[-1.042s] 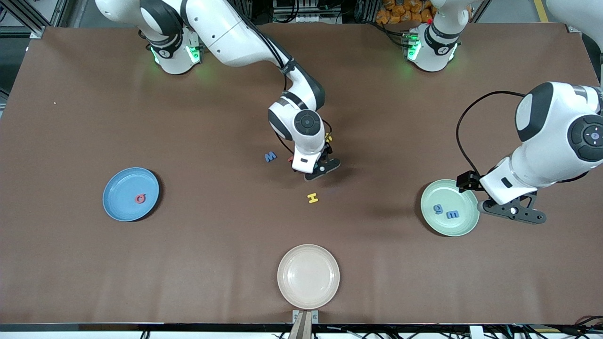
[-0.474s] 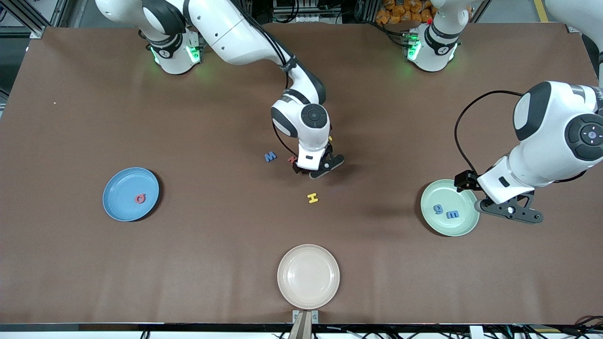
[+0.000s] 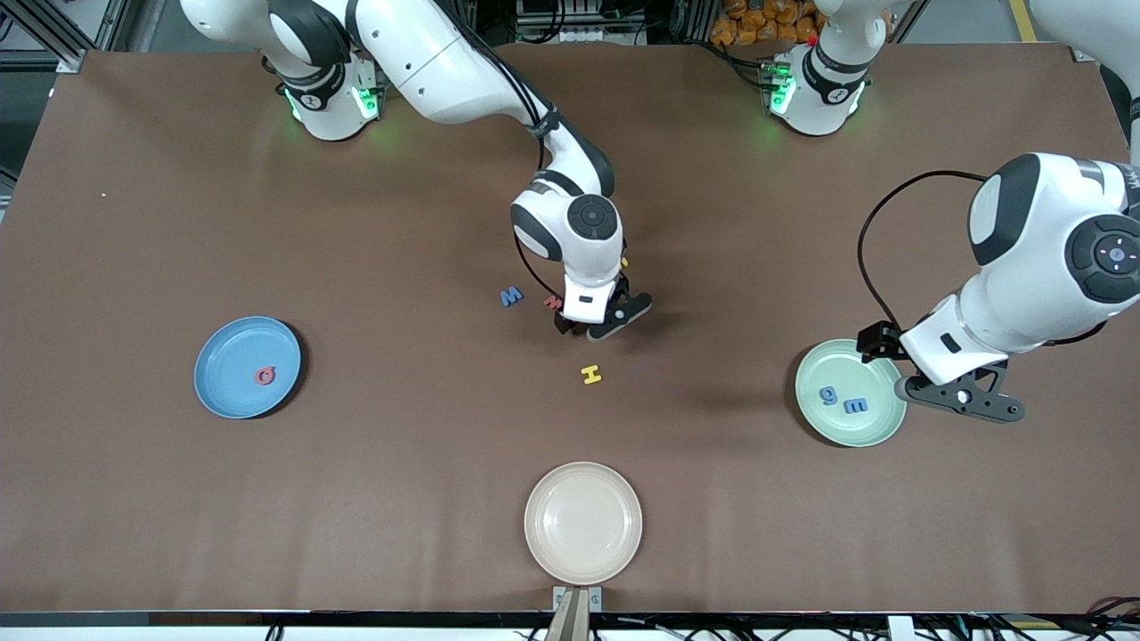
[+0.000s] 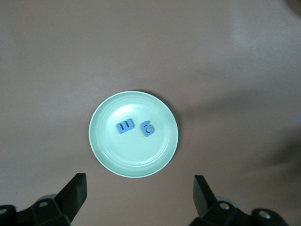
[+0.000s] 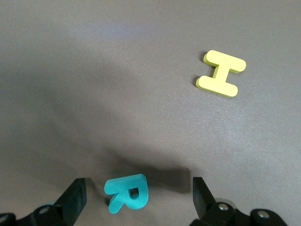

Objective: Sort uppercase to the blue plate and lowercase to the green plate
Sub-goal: 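Release the blue W on the green plate while the right gripper grasps R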

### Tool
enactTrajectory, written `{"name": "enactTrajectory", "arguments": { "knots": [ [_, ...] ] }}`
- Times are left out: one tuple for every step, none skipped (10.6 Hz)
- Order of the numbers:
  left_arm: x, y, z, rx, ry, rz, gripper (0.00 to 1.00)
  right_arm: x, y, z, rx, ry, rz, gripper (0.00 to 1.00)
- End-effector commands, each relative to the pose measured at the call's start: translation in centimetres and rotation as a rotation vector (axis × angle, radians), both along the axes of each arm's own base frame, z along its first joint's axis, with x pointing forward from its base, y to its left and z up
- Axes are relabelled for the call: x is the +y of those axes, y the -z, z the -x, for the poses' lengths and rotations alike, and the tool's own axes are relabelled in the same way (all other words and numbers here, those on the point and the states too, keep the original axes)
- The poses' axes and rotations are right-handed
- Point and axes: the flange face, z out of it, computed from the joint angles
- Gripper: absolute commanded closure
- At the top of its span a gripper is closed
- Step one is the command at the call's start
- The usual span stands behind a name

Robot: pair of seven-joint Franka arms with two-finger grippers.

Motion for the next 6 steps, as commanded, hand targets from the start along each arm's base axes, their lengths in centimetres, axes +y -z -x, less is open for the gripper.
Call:
{"name": "enactTrajectory", "arguments": {
  "knots": [
    [-0.38, -0.62, 0.06, 0.012, -0.006, 0.020, 0.00, 0.40, 0.32, -0.33, -0.008, -0.012, -0.003, 0.00],
    [-0.38, -0.62, 0.06, 0.012, -0.006, 0.020, 0.00, 0.34, 0.32, -0.40, -0.004, -0.001, -0.007, 0.00],
    [-0.38, -0.62, 0.06, 0.012, -0.006, 0.020, 0.00, 0.35, 0.22, -0.41, -0.003, 0.004, -0.008, 0.00],
    [-0.38, -0.62, 0.06, 0.012, -0.005, 0.020, 0.00, 0.44, 0.18, -0.22, 0.004, 0.004, -0.006, 0.00],
    [-0.48, -0.56, 0.11, 0.013, -0.003, 0.021, 0.00, 0.57, 0.20, -0.04, 0.012, 0.009, -0.011, 0.00],
    [-0.66, -0.65, 0.12, 0.012, -0.001, 0.022, 0.00, 0.71, 0.07, 0.16, 0.016, 0.010, -0.013, 0.00]
  ]
}}
